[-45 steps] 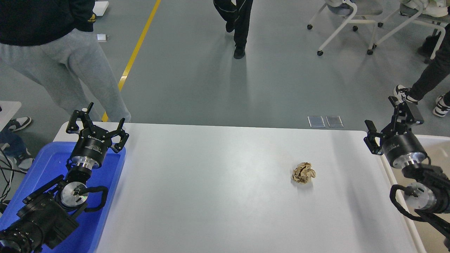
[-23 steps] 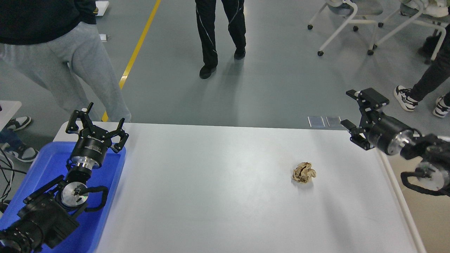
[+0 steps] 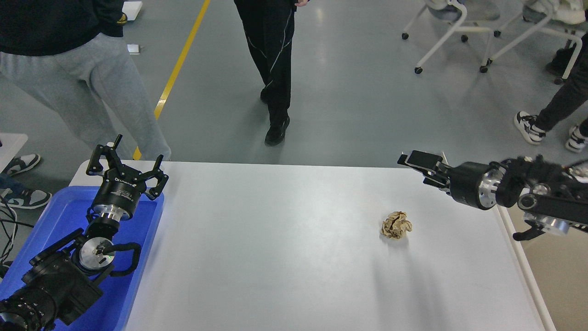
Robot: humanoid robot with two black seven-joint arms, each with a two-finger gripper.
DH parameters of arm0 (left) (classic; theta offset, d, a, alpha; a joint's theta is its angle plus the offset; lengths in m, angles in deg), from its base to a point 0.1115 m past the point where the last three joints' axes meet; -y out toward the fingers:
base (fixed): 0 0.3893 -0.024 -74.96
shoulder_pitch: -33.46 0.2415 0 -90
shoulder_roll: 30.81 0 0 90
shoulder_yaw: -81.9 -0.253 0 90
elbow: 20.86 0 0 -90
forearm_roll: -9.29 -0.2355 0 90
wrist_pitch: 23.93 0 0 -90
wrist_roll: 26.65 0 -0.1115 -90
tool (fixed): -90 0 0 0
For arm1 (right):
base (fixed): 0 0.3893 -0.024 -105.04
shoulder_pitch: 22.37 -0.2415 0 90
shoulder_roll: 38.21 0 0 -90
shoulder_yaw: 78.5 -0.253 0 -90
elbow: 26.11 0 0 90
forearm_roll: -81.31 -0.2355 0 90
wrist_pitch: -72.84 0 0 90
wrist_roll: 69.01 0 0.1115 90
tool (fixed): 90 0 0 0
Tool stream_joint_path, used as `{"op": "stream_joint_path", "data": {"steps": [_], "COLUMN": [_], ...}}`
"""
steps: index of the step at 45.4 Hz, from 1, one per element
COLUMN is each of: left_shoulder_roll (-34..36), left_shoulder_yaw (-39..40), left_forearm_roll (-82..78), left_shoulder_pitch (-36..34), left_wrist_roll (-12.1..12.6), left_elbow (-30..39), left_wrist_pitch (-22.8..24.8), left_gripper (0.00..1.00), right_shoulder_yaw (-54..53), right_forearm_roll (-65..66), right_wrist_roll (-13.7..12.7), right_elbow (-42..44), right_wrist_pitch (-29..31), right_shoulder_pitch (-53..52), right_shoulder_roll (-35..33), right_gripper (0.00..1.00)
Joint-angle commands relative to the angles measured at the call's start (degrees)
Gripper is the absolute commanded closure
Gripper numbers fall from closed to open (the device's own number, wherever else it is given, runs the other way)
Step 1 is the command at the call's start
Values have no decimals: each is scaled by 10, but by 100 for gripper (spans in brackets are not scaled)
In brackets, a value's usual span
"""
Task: Tidy desktop
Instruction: 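Reach the right gripper toward the crumpled tan paper ball, then close the right gripper on the crumpled paper ball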
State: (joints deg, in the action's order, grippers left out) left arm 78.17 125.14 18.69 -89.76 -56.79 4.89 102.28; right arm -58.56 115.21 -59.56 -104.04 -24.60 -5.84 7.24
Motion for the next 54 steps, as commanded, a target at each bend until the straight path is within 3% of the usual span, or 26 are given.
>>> {"op": "stream_joint_path", "data": {"steps": [1,14,22,37,54], "left_shoulder_roll": [0,0,0,0,0], "left_shoulder_yaw": [0,0,0,0,0], "left_forearm_roll": [0,0,0,0,0], "left_shoulder_pitch": [0,0,0,0,0], "left_wrist_roll": [0,0,0,0,0], "left_elbow": [0,0,0,0,0], "left_wrist_pitch": [1,1,0,0,0], "left_gripper": [0,0,0,0,0], "right_shoulder_yaw": [142,244,250,253,248], "right_forearm_roll": [105,129,139,166,163], "right_wrist_roll": [-10,-15,-14,-9,5], "right_elbow": [12,138,184,349,386], "right_wrist_pitch": [-1,-17,-26,-39,-35], "right_shoulder_pitch": [-67,-48,-26,56,95], "right_shoulder_roll": [91,235,268,305,328], "right_gripper": [1,2,2,2,2]}}
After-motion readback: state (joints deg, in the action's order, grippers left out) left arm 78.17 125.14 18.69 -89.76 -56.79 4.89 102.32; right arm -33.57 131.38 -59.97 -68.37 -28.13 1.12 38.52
